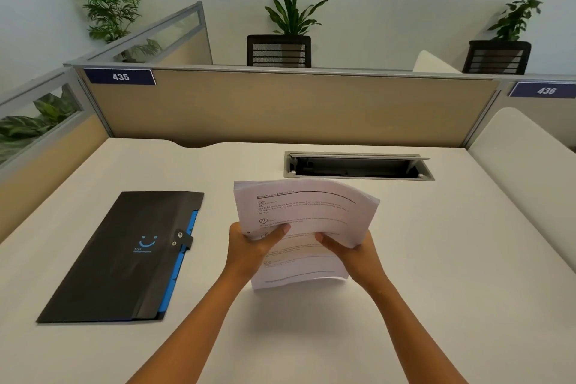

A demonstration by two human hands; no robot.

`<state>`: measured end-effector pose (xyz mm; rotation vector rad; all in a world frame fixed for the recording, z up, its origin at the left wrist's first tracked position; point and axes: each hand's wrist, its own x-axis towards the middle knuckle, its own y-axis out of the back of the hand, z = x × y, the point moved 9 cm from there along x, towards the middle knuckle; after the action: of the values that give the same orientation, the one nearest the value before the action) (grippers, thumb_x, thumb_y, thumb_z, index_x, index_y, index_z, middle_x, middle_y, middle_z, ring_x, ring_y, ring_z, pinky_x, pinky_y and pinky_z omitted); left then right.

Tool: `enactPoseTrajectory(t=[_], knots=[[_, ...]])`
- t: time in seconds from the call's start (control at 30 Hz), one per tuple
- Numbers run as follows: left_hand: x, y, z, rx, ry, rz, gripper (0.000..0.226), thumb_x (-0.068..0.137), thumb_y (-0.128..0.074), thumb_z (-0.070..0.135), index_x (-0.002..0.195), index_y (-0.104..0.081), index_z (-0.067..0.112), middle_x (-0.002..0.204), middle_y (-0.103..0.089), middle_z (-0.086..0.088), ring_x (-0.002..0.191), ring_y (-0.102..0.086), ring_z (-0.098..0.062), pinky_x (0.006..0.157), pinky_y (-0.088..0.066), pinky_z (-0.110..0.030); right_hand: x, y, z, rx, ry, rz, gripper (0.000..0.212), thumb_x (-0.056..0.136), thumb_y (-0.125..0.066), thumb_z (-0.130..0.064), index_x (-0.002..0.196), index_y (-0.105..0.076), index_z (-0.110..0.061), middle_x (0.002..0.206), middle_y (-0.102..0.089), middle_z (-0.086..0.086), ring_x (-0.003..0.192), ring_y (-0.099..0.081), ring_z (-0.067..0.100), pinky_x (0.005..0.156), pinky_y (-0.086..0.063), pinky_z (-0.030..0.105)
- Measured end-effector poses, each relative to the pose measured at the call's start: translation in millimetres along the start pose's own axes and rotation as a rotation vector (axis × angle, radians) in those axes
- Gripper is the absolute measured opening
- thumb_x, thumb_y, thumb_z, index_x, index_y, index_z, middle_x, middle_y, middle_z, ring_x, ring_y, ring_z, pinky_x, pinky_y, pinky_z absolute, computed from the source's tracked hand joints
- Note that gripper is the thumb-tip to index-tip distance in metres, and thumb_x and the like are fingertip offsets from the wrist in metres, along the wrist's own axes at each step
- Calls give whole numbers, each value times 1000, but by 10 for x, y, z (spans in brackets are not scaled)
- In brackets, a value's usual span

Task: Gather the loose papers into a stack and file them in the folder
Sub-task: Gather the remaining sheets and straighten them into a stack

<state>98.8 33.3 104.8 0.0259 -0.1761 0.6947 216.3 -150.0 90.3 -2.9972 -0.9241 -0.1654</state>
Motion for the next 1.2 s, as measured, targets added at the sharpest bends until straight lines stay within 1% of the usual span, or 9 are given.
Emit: enactPoseTrajectory(t=[0.1, 0.2, 0.33, 0.47, 0.6, 0.67, 0.9, 1.03, 1.2], knots=[[8, 19, -27, -7, 3, -3, 40, 64, -83, 40, 99, -70, 55, 98, -75, 18, 90, -70, -7, 61, -57, -20, -2, 0, 39, 2, 2, 3, 43, 77, -81, -27, 107, -65, -53, 104, -73, -12, 97, -70, 10, 70, -61, 26], [-15, 29, -102, -4, 26, 8, 40, 65, -84, 36, 97, -70, 55, 97, -75, 17, 88, -71, -9, 61, -58, -23, -35, -45, 126, 4, -10, -12, 44, 80, -80, -20, 106, -66, -52, 104, -74, -12, 98, -70, 12, 74, -62, 30], [-22, 47, -97, -18, 13, 13, 42, 67, -83, 31, 99, -70, 56, 98, -75, 19, 90, -70, -6, 60, -57, -20, -23, -52, 103, 9, -4, -13, 42, 78, -80, -25, 108, -66, -50, 105, -74, -10, 98, -70, 15, 75, -62, 32], [-69, 39, -185, -28, 35, 0, 41, 65, -83, 31, 97, -71, 53, 98, -75, 16, 89, -70, -9, 60, -58, -22, -49, -41, 156, 2, -9, -25, 43, 79, -80, -26, 110, -65, -51, 106, -73, -11, 99, -70, 12, 74, -61, 29], [-110, 22, -237, -28, 47, 1, 41, 64, -85, 30, 96, -72, 53, 97, -75, 15, 90, -70, -10, 61, -58, -23, -81, -32, 244, 6, -32, -36, 44, 79, -80, -25, 112, -64, -49, 108, -73, -9, 101, -70, 16, 78, -62, 35], [-100, 27, -227, -31, 33, -4, 43, 64, -85, 29, 98, -71, 52, 98, -75, 16, 91, -70, -9, 61, -58, -22, -82, -22, 237, 9, -24, -37, 45, 78, -81, -26, 114, -64, -47, 109, -73, -8, 102, -70, 17, 78, -62, 34], [-170, 15, -350, -48, 71, -8, 46, 62, -87, 31, 100, -71, 52, 101, -75, 15, 93, -70, -10, 62, -59, -24, -125, -11, 300, 26, -24, -29, 45, 80, -80, -19, 113, -64, -45, 109, -73, -7, 102, -69, 18, 78, -61, 35], [-154, 55, -374, -53, 64, -5, 48, 61, -88, 35, 103, -70, 50, 103, -74, 14, 95, -70, -11, 64, -60, -25, -121, -24, 274, 29, -22, -37, 44, 80, -79, -20, 111, -65, -47, 108, -73, -9, 102, -69, 16, 76, -61, 29], [-216, 40, -511, -24, 85, -29, 52, 56, -90, 42, 103, -70, 52, 101, -74, 19, 94, -70, -4, 64, -58, -20, -174, -34, 365, 29, -48, -29, 43, 84, -77, -18, 109, -65, -49, 107, -72, -12, 99, -69, 10, 71, -59, 22]])
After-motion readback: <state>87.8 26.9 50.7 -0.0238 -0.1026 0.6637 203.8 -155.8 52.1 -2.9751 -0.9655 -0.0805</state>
